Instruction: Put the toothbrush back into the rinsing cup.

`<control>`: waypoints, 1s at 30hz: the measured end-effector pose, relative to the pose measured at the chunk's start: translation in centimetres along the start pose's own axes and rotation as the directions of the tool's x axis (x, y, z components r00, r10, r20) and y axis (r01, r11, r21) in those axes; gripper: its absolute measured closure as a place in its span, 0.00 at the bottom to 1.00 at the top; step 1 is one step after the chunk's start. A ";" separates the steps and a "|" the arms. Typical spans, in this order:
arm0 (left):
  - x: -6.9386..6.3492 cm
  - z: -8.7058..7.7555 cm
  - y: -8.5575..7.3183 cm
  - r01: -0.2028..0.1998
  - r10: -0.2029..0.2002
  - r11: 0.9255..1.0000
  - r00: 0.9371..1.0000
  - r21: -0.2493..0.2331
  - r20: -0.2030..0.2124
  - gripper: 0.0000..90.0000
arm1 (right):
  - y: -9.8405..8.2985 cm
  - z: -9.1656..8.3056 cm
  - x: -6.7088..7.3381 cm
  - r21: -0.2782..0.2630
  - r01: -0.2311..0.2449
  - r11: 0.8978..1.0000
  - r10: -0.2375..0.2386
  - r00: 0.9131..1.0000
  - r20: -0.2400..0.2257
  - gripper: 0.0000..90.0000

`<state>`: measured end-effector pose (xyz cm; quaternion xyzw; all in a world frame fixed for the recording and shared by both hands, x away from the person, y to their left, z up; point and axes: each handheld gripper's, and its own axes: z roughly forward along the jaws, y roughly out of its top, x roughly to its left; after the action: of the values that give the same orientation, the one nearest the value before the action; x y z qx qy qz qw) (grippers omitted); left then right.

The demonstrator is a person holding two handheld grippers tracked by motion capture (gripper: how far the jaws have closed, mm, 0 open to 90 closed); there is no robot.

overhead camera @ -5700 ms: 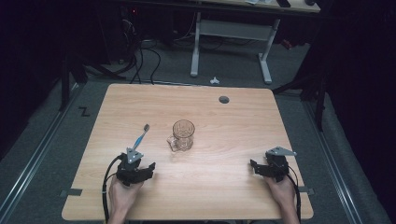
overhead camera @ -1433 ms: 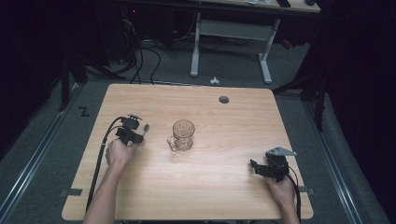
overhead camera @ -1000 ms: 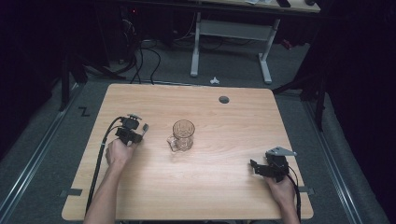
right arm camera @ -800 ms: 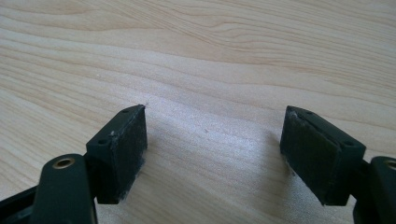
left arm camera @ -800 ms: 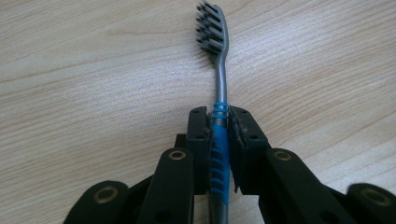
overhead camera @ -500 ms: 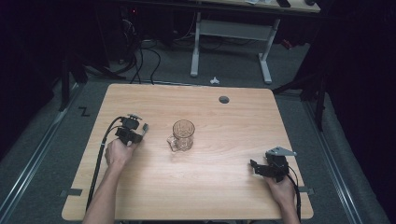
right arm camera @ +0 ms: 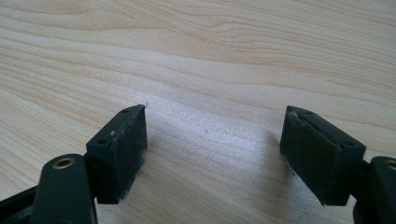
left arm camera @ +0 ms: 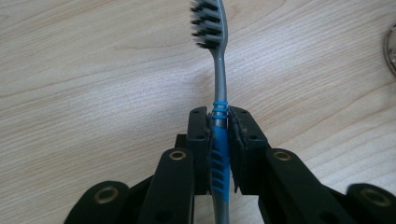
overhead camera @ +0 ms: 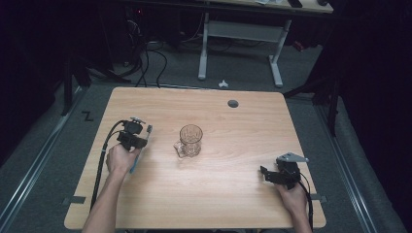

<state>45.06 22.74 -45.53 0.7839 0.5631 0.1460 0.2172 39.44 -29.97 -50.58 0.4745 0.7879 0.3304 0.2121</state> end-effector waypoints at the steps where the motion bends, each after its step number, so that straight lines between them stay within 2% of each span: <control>1: 0.0 -0.2 0.0 -0.004 0.004 1.000 1.000 0.000 0.000 0.88 | 0.0 0.0 0.0 0.000 0.000 1.000 0.000 1.000 0.000 0.26; 16: 0.2 -2.7 -0.4 -0.006 0.006 0.999 1.000 -0.044 0.015 0.88 | 0.0 0.0 0.0 0.000 -0.001 1.000 0.001 1.000 0.001 0.26; 24: 0.0 -3.4 -0.5 -0.002 0.004 0.998 0.999 -0.066 0.037 0.88 | 0.0 0.0 0.0 0.000 -0.001 1.000 0.001 1.000 0.001 0.26; 30: -0.5 -4.1 -0.6 -0.016 0.020 0.997 0.999 -0.078 0.049 0.88 | 0.0 0.0 0.0 0.000 -0.002 1.000 0.002 1.000 0.001 0.26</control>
<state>42.47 23.11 -42.31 0.7833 0.5442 0.1503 0.2602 39.47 -29.94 -50.57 0.4754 0.7874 0.3302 0.2121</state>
